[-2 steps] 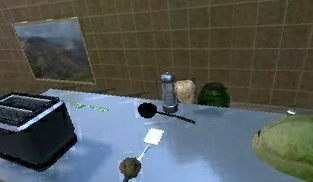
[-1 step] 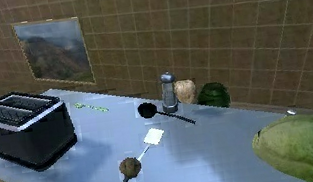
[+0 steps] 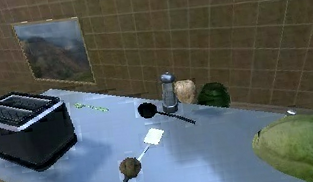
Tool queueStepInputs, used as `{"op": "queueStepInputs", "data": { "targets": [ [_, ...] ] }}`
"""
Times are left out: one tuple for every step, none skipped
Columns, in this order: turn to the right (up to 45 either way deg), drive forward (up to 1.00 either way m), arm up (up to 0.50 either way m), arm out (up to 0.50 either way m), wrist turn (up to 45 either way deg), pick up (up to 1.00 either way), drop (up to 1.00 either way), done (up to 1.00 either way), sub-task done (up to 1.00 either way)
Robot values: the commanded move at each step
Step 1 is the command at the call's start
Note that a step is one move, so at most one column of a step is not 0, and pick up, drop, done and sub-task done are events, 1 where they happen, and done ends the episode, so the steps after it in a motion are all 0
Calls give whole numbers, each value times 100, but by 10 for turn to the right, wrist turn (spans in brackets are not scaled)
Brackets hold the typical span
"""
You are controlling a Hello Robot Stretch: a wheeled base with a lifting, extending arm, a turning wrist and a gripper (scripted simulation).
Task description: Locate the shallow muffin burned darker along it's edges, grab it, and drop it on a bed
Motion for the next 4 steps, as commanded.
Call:
{"op": "queueStepInputs", "data": {
  "targets": [
    [0, 0, 0, 0, 300, 0, 0, 0, 0],
    [0, 0, -10, 0, 0, 0, 0, 0, 0],
    [0, 0, 0, 0, 0, 100, 0, 0, 0],
    [0, 0, 10, 0, 0, 0, 0, 0, 0]
  ]
}}
